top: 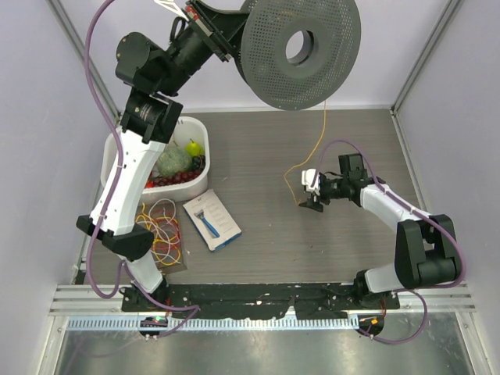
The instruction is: Wrap the cables
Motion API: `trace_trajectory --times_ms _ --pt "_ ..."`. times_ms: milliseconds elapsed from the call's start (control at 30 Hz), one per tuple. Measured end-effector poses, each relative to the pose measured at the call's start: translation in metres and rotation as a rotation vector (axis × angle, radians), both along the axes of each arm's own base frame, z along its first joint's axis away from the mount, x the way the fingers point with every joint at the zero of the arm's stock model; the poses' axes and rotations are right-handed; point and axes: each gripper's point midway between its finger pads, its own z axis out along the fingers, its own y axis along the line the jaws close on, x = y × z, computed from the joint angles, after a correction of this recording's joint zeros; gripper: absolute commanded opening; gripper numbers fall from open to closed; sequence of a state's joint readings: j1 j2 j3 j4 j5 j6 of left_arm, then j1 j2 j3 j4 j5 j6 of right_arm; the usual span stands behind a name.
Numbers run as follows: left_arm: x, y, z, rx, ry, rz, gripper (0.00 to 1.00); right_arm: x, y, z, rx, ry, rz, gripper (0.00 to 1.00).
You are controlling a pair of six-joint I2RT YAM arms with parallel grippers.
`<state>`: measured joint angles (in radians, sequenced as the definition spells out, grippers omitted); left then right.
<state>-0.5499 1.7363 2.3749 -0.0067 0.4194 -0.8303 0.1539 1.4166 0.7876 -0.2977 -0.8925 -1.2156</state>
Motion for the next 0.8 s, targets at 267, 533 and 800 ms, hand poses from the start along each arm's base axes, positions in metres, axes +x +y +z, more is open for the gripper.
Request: trace_trajectory --times_ms 267,533,800 --pt "0.000 0.000 0.000 0.001 0.000 0.001 0.00 -0.006 0.005 -0.003 -0.025 -0.020 0.049 0.15" --pt "0.021 0.003 -0.012 0.032 0.011 0.104 0.00 -0.035 -0.006 -0.013 -0.080 0.010 0.069 0.01" --pt "0.089 0.023 -0.070 0.190 0.116 0.443 0.00 -0.081 -0.014 0.027 -0.050 -0.042 0.016 0.00"
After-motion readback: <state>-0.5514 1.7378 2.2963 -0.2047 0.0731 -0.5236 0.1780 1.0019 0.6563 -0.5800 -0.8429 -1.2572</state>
